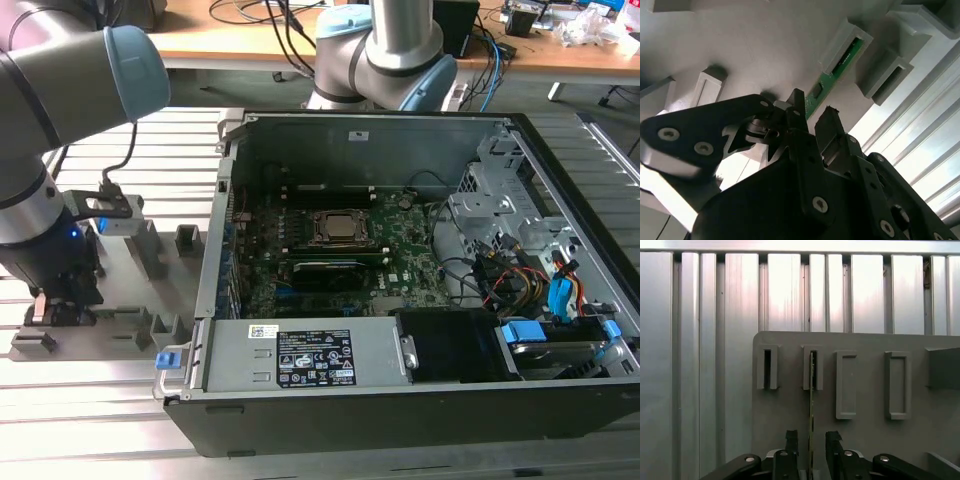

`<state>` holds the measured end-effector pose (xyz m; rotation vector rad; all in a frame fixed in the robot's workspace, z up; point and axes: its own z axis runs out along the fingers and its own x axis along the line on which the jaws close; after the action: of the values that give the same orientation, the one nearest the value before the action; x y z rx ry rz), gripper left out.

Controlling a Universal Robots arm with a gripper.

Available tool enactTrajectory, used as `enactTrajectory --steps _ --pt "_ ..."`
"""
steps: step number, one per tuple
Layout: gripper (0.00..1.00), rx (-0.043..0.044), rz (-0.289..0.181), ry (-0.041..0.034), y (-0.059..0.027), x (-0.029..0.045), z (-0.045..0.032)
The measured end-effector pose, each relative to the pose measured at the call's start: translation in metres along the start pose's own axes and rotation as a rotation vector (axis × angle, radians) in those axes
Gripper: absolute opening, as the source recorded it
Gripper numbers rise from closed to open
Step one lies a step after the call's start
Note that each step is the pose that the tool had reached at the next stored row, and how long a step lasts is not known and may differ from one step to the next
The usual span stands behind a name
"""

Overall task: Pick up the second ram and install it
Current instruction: 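Pick up the second ram and move it above second insertion slot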

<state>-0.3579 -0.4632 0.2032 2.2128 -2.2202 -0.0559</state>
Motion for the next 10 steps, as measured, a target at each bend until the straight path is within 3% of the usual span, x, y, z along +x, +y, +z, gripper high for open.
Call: enactTrajectory --steps 8,9,10 --pt "0.35 0.0000 0.000 -0.0018 0.0009 0.0002 0.0039" --pt "0.16 0.0000 0.000 -0.0020 0.0009 0.0002 0.0040" --pt "0.14 0.0000 0.000 -0.0020 0.0009 0.0002 0.0041"
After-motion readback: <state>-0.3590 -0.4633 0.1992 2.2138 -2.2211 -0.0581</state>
